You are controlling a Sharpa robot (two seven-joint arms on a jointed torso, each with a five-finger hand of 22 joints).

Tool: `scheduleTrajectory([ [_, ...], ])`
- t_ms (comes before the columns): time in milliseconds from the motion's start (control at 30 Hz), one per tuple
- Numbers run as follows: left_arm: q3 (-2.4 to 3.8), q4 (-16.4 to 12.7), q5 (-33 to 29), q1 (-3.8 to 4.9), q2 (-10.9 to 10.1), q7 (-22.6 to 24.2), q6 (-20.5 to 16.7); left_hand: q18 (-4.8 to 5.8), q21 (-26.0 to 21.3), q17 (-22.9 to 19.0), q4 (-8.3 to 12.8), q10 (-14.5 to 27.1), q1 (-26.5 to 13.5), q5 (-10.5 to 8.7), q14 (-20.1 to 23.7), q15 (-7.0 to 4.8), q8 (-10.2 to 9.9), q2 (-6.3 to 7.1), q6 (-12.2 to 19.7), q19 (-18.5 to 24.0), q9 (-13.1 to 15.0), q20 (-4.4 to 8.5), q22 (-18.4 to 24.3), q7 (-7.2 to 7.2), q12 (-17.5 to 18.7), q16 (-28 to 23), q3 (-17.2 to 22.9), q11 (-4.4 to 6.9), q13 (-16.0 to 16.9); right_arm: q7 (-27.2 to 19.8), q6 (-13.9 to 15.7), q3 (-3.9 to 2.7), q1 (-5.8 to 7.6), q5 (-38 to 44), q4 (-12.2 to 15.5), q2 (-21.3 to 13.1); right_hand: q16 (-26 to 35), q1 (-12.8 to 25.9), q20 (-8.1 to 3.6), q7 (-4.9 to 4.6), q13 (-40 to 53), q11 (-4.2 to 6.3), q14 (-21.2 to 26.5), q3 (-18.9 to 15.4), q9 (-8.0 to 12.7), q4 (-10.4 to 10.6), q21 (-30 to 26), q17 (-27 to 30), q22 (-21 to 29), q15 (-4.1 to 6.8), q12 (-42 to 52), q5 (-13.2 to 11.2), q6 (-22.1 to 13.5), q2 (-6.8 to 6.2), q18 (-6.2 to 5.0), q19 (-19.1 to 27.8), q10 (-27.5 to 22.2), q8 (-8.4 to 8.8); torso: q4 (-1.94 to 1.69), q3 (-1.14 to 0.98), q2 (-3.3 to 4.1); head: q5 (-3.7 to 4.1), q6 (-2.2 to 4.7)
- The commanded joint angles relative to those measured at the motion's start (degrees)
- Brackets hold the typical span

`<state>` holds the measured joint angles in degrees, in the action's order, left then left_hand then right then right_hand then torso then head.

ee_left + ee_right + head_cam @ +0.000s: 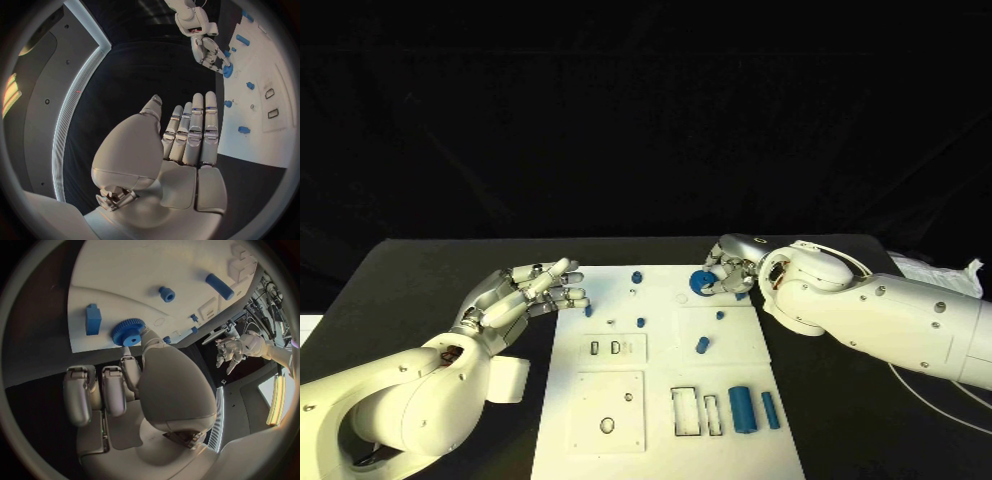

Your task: Assemble the parts on the task board

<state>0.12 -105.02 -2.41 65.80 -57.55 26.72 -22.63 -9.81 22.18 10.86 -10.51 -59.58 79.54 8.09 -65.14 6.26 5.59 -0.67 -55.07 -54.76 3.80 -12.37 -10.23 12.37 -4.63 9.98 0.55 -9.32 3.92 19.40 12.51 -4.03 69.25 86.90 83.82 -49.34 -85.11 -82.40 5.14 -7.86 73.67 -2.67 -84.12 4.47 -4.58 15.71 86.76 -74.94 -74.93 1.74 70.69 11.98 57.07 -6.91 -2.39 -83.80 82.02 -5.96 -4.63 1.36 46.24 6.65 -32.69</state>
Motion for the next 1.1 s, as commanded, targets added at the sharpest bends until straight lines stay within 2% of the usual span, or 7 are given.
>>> scheduleTrajectory([
  [33,0.04,-0.1,-0.1,0.06,0.1,0.3,1.2,-0.54,0.3,0.1,0.4,0.0,0.8,-0.05,0.2,0.27,-0.3,-0.01,-0.2,-0.2,0.0,-0.15,0.0,0.22,0.4,-0.3,-0.1,-0.27,-0.1,0.4,-1.3,0.03,-0.18,1.6,-0.3,0.4,-0.3,-0.3,-0.03,0.12,0.4,0.02,-3.9,0.2,0.0,-0.4,0.4,-3.8,-8.1,-0.38,0.5,0.4,0.5,0.74,0.72,-1.0,0.6,-0.11,-0.03,-0.02,0.03,-0.01,-0.17],
  [467,0.04,0.0,-0.1,0.05,0.1,0.2,1.3,-0.55,0.3,0.1,0.5,-0.1,0.9,-0.05,0.2,0.26,-0.3,-0.03,-0.2,-0.2,0.0,-0.15,0.0,0.21,0.4,-0.4,-0.1,-0.25,-0.1,1.0,-2.1,0.03,-0.7,7.3,-0.9,1.0,-0.6,-1.6,-0.11,0.32,3.3,0.2,-3.9,1.9,0.0,-1.8,0.7,-4.3,-8.8,-0.26,3.3,-1.8,2.0,1.78,0.89,-1.5,1.7,-0.44,-0.05,-0.02,0.0,0.05,-0.56],
  [567,0.04,0.1,-0.1,0.05,0.0,0.2,1.3,-0.55,0.3,0.1,0.5,-0.1,0.9,-0.05,0.2,0.26,-0.3,-0.03,-0.2,-0.2,0.0,-0.15,0.0,0.21,0.4,-0.4,-0.1,-0.25,-0.1,0.9,-1.5,0.03,-0.98,8.8,-0.8,1.1,-0.6,-2.8,-0.27,0.84,4.2,0.62,-3.9,3.2,-0.3,-2.7,0.7,-4.4,-9.0,0.04,4.2,-2.2,3.7,2.26,0.92,-1.7,2.1,-1.17,-0.05,-0.02,-0.04,-0.06,-0.64],
  [700,0.04,0.1,-0.1,0.05,0.0,0.2,1.3,-0.55,0.3,0.1,0.5,-0.1,0.9,-0.05,0.2,0.26,-0.3,-0.03,-0.2,-0.2,0.0,-0.15,0.0,0.21,0.4,-0.4,-0.1,-0.25,-0.1,0.4,0.9,0.03,-1.17,10.0,-0.3,1.1,-0.7,-4.7,-0.82,1.83,5.3,1.47,-3.9,5.6,-1.0,-4.2,0.9,-4.7,-9.4,0.75,5.3,-4.0,6.4,3.59,1.01,-1.9,2.6,-2.46,-0.03,0.01,-0.04,-0.07,-0.6],
  [800,0.04,0.0,-0.1,0.05,0.0,0.2,1.3,-0.55,0.3,0.2,0.6,-0.1,0.9,-0.05,0.2,0.25,-0.3,-0.06,-0.2,-0.2,0.0,-0.15,0.0,0.19,0.4,-0.4,0.0,-0.24,-0.1,-0.5,5.0,0.03,-1.26,10.3,0.3,1.2,-0.5,-4.4,-1.17,2.29,5.3,1.83,-3.9,6.8,-1.3,-4.4,0.9,-4.3,-9.4,1.05,5.2,-5.2,7.3,4.38,1.01,-1.9,2.6,-2.9,0.01,0.03,-0.05,-0.28,-0.47],
  [967,0.04,0.0,-0.1,0.05,0.0,0.2,1.3,-0.55,0.3,0.2,0.6,-0.1,0.9,-0.05,0.2,0.25,-0.3,-0.06,-0.2,-0.2,0.0,-0.15,0.0,0.19,0.4,-0.4,0.0,-0.24,-0.1,-1.6,10.6,0.03,-1.31,10.3,2.5,1.4,-0.4,-3.3,-1.49,2.48,5.3,2.03,-3.8,7.9,-1.4,-4.5,0.9,-4.1,-9.5,1.29,4.9,-3.9,7.4,4.25,1.03,-2.0,2.6,-2.89,-0.06,0.0,-0.03,-0.38,-0.37],
  [1100,0.04,0.0,-0.1,0.05,0.0,0.2,1.3,-0.55,0.3,0.2,0.6,-0.1,0.9,-0.05,0.2,0.25,-0.3,-0.06,-0.2,-0.2,0.0,-0.15,0.0,0.19,0.4,-0.4,0.0,-0.24,-0.1,-1.3,12.2,0.02,-1.24,10.4,4.3,2.2,-0.2,-1.9,-1.54,2.32,5.1,1.92,-3.7,8.4,-1.3,-4.0,0.9,-3.8,-9.5,1.24,4.4,-3.5,6.9,4.21,1.02,-1.9,2.4,-2.55,0.0,0.05,-0.05,-0.48,-0.27],
])
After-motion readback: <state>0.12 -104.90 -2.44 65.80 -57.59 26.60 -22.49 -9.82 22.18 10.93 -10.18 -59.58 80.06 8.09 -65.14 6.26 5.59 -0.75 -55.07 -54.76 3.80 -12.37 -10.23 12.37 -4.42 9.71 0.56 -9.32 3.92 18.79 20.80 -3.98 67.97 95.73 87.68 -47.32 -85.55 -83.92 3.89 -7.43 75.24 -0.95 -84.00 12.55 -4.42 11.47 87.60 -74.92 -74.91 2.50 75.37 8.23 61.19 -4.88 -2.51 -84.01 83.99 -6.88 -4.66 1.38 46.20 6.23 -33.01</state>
